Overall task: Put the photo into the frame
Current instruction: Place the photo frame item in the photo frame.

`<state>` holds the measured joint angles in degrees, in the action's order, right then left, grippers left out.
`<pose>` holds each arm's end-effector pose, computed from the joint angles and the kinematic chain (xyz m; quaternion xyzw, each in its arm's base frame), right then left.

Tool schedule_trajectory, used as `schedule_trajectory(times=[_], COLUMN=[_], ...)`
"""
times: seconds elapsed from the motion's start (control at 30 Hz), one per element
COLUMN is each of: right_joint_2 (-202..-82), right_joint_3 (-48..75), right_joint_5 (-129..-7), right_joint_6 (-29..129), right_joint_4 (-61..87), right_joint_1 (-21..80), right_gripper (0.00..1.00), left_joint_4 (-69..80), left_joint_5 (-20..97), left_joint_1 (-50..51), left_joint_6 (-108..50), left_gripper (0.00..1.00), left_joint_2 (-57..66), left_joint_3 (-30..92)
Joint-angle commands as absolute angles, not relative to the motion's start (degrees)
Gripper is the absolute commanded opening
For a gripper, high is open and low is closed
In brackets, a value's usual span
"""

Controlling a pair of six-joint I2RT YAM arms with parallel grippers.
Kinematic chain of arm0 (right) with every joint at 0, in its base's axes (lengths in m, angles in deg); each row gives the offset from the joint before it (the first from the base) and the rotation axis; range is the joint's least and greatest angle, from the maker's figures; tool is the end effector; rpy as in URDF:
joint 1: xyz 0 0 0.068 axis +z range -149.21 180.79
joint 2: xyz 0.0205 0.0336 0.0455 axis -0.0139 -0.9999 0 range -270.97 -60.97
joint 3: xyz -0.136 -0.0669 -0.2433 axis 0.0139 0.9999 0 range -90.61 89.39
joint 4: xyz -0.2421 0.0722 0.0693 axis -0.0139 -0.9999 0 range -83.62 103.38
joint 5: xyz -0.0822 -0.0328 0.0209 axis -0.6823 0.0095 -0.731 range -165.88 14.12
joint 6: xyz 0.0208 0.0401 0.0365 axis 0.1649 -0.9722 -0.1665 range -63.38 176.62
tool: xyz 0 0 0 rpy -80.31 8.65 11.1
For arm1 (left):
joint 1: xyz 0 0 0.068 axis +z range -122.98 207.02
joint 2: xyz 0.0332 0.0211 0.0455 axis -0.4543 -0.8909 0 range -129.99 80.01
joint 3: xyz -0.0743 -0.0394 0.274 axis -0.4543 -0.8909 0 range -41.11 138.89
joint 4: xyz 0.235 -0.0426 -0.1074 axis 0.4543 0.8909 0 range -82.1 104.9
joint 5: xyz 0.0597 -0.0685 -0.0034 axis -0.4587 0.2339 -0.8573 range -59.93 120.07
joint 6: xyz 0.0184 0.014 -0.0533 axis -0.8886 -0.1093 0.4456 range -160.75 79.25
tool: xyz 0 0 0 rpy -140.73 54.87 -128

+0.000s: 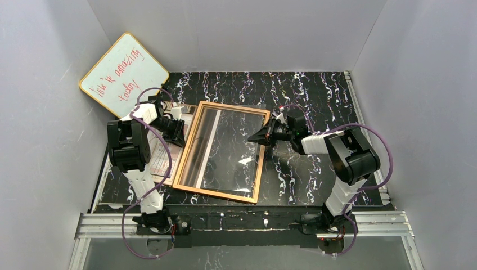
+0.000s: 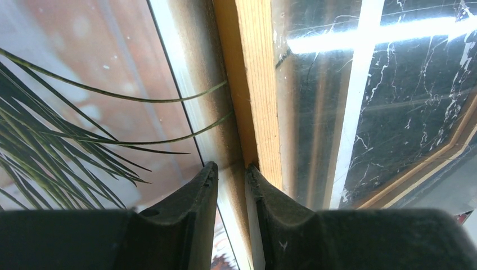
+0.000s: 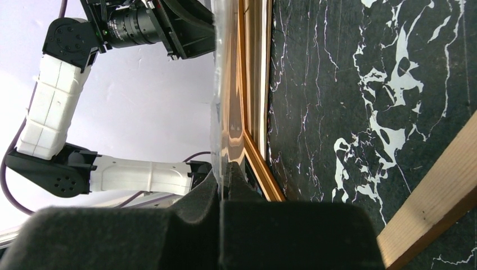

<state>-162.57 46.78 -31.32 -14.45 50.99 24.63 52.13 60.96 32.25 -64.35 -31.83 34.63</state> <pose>0.3087 0.1683 0.1687 0.1105 0.7859 0.5960 0.1220 0.3760 0.0129 0.1675 0.1755 0.9445 -0.2368 0.1449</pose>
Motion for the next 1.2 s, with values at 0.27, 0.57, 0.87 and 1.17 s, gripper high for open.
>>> schedule_trajectory(times=[0.27, 0.57, 0.87, 1.17], right_joint_2=[-164.09, -165.24, -166.8, -164.93], right_joint_3=[42.99, 43.23, 41.84, 40.47], right_joint_5=[-30.27, -29.48, -27.95, -30.38], right_joint_6=[-9.02, -6.35, -4.54, 4.02], right_joint_4=[50.35, 54.23, 52.33, 39.09], right_joint_1=[26.07, 26.18, 26.58, 26.63], right_gripper=[0.01, 0.01, 0.01, 0.27], left_joint_4=[54.13, 54.23, 54.55, 54.57], left_joint_5=[62.68, 62.68, 62.47, 61.66], left_joint_1=[30.58, 30.62, 30.62, 30.62], left_joint_6=[-64.74, -64.57, -64.7, -64.57], left_gripper=[0.23, 0.23, 0.23, 0.23], left_joint_2=[-30.75, -30.81, -30.78, -30.81], left_joint_3=[34.08, 34.15, 34.69, 34.52])
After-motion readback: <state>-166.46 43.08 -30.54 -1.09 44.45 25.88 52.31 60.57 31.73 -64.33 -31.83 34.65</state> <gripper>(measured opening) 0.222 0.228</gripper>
